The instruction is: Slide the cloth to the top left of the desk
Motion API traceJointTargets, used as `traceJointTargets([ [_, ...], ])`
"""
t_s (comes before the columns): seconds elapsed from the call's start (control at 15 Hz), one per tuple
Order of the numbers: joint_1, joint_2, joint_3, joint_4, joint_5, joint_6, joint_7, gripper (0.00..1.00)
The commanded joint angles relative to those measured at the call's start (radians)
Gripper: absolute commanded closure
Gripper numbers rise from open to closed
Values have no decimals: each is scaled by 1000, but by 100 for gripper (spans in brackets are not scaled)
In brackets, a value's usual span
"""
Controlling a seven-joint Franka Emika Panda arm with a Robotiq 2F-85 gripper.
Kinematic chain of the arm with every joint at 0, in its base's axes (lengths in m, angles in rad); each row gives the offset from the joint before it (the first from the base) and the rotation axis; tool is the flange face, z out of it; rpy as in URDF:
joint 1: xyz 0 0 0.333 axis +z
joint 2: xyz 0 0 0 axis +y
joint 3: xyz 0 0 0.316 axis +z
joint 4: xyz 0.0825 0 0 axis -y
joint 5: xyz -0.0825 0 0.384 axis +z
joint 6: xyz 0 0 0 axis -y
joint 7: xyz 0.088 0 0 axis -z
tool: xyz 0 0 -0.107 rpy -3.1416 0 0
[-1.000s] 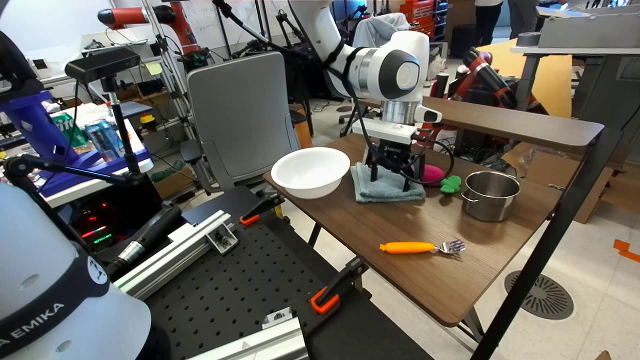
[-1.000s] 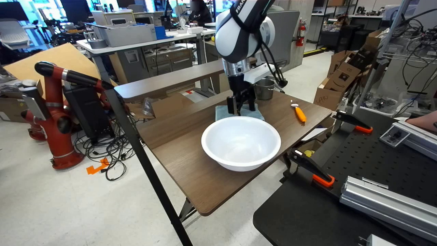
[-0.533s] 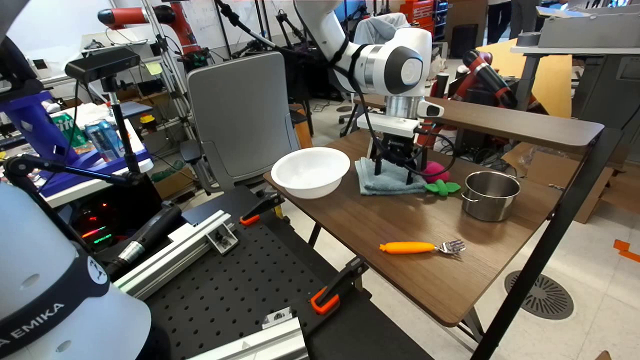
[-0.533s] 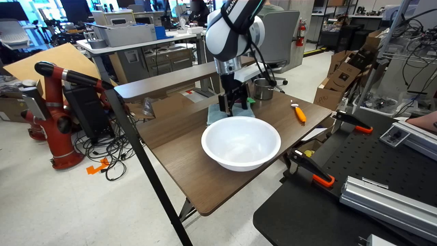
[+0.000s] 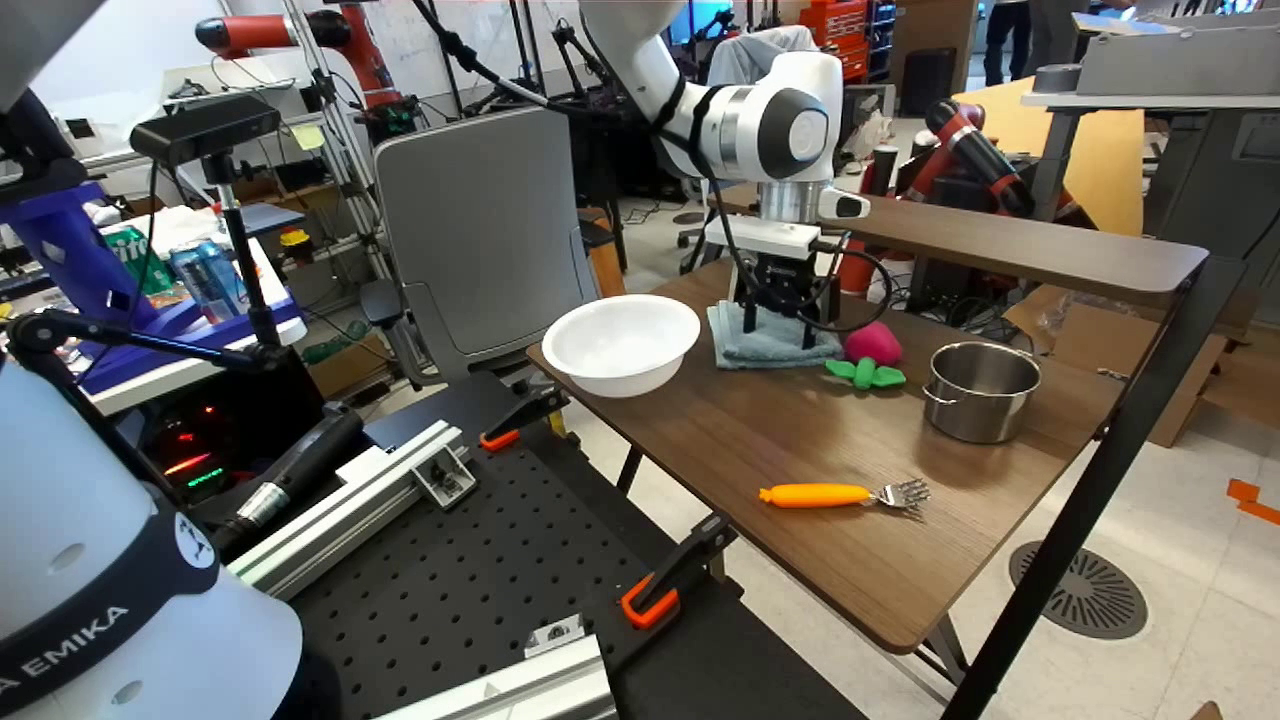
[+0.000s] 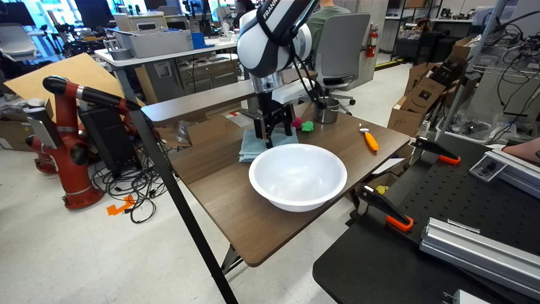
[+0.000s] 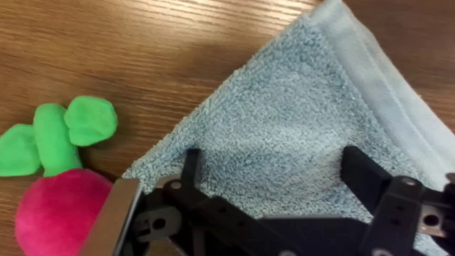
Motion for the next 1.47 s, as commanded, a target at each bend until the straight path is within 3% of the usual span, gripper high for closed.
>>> traceJointTargets([
  [0.0,22,55,-5,103,-15,-64,45,0],
  [0.93,97,125,-15,266,-15,-137,173,0],
  [1.4,110,13,-10,164,-25,-87,160,0],
])
